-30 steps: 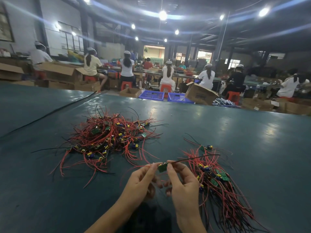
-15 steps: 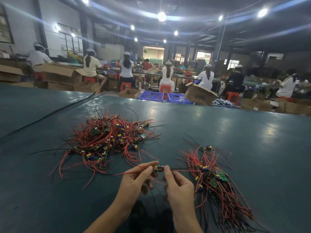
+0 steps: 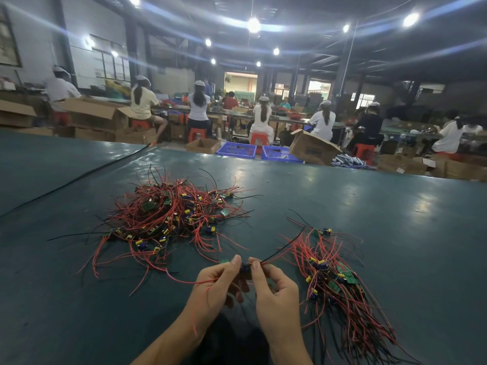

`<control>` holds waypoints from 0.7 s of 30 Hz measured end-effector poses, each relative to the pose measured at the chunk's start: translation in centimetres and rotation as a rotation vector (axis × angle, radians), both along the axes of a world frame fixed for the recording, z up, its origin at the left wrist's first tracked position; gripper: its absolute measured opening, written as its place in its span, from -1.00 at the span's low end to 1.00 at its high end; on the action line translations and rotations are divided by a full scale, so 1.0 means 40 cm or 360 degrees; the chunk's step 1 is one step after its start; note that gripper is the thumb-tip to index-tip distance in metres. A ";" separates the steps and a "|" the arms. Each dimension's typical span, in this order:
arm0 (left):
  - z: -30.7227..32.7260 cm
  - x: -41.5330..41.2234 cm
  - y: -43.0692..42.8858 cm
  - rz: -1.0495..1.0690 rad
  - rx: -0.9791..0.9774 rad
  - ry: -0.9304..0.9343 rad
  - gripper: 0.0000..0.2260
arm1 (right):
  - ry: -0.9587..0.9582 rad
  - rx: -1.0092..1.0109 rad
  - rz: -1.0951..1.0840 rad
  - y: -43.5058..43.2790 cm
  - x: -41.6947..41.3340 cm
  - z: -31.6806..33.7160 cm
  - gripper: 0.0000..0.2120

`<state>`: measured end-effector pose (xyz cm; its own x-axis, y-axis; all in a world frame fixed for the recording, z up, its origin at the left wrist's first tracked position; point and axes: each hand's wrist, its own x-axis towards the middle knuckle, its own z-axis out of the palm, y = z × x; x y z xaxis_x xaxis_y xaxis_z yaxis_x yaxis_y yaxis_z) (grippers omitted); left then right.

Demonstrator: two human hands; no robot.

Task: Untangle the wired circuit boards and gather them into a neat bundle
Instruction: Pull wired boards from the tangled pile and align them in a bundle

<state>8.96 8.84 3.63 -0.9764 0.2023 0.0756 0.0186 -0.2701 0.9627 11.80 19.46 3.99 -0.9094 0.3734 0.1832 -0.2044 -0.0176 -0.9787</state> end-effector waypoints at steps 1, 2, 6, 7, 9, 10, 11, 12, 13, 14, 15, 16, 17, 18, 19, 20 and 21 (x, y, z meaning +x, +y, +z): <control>0.000 0.000 0.000 0.0028 -0.0029 0.0059 -0.62 | 0.0002 0.0056 -0.0059 0.001 0.001 -0.003 -0.89; 0.000 -0.001 0.000 0.0044 -0.0065 0.0110 -0.61 | 0.0021 0.0128 -0.0113 0.001 0.003 -0.006 -0.92; -0.003 -0.002 -0.005 0.0061 -0.0248 0.0272 -0.67 | 0.0238 0.0330 -0.0270 -0.002 0.007 -0.009 -0.89; -0.004 -0.001 -0.006 0.0054 -0.0274 0.0310 -0.68 | 0.0276 0.0328 -0.0274 -0.001 0.006 -0.008 -0.91; -0.006 -0.002 -0.006 0.0012 -0.0282 0.0351 -0.70 | 0.0263 0.0225 -0.0180 0.002 0.003 -0.006 -0.94; -0.007 -0.002 -0.007 -0.0007 -0.0297 0.0366 -0.71 | 0.0226 0.0164 -0.0115 0.003 0.000 -0.007 -0.92; -0.007 -0.002 -0.008 -0.0015 -0.0321 0.0383 -0.72 | 0.0192 0.0122 -0.0068 0.003 -0.002 -0.009 -0.90; -0.007 -0.002 -0.009 -0.0018 -0.0346 0.0397 -0.74 | 0.0167 0.0097 -0.0046 0.002 -0.004 -0.011 -0.87; -0.006 -0.001 -0.009 -0.0022 -0.0368 0.0409 -0.75 | 0.0144 0.0081 -0.0036 0.001 -0.005 -0.012 -0.85; -0.005 -0.001 -0.009 -0.0023 -0.0382 0.0416 -0.75 | 0.0121 0.0060 -0.0028 0.000 -0.004 -0.011 -0.84; -0.005 0.000 -0.008 -0.0016 -0.0380 0.0415 -0.75 | 0.0096 0.0017 -0.0019 -0.001 -0.004 -0.010 -0.82; -0.005 0.000 -0.007 -0.0005 -0.0359 0.0409 -0.73 | 0.0061 -0.0058 -0.0008 -0.001 -0.005 -0.008 -0.81; -0.005 0.000 -0.008 0.0010 -0.0334 0.0408 -0.71 | 0.0010 -0.0166 0.0002 0.001 -0.005 -0.005 -0.81; -0.004 0.000 -0.008 0.0024 -0.0312 0.0415 -0.68 | -0.0049 -0.0292 0.0005 0.004 -0.008 -0.001 -0.82; -0.001 0.001 -0.008 0.0035 -0.0290 0.0421 -0.66 | -0.0103 -0.0408 -0.0010 0.009 -0.012 0.004 -0.84; 0.003 0.003 -0.007 0.0043 -0.0263 0.0418 -0.65 | -0.0143 -0.0489 -0.0046 0.016 -0.016 0.009 -0.86; 0.009 0.004 -0.006 0.0049 -0.0227 0.0408 -0.65 | -0.0173 -0.0550 -0.0102 0.026 -0.019 0.014 -0.87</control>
<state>9.12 8.61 4.00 -0.9350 0.1989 0.2935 0.2722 -0.1276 0.9537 11.04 20.51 4.56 -0.8894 0.4531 -0.0599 -0.1112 -0.3415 -0.9333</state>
